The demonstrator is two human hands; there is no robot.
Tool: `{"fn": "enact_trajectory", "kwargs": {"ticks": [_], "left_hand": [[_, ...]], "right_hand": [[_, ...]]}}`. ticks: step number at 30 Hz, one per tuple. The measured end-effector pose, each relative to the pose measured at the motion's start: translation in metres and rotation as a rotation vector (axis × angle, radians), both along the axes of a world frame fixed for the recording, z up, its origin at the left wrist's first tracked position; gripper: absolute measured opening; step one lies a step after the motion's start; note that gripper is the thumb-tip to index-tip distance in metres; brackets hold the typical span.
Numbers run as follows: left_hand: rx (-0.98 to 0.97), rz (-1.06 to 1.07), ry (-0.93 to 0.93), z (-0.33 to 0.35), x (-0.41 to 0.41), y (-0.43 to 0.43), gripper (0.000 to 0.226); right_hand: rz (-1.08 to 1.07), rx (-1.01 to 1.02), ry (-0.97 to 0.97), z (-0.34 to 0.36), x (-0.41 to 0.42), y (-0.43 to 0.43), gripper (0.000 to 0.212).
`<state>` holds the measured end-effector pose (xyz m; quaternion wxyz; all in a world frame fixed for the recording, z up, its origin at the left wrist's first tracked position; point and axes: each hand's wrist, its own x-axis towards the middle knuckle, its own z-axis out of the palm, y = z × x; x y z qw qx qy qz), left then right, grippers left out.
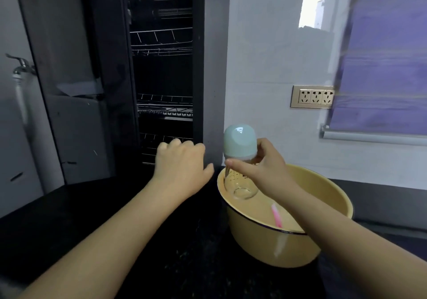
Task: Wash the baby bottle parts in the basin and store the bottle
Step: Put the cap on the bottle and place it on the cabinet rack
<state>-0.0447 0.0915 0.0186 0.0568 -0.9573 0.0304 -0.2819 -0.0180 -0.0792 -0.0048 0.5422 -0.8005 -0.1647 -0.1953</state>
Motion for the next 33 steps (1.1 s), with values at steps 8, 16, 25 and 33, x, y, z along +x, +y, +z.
{"fn": "enact_trajectory", "kwargs": {"ticks": [8,16,25,33], "left_hand": [[-1.247,-0.502,-0.048,-0.021,0.034,-0.005,0.029],[-1.278,-0.639,0.05,-0.028,0.033,0.006,0.071],[-1.378,-0.605,-0.092,-0.03,0.018,0.028,0.061],[-1.238,-0.497,-0.288,-0.037,0.031,0.014,0.054]], "right_hand": [[0.087,0.1,0.03,0.012,0.021,0.026,0.06],[0.184,0.171,0.112,0.016,0.039,0.056,0.07],[0.523,-0.056,0.14,0.038,0.036,0.06,0.05],[0.544,0.02,0.15,0.034,0.046,0.066,0.046]]}}
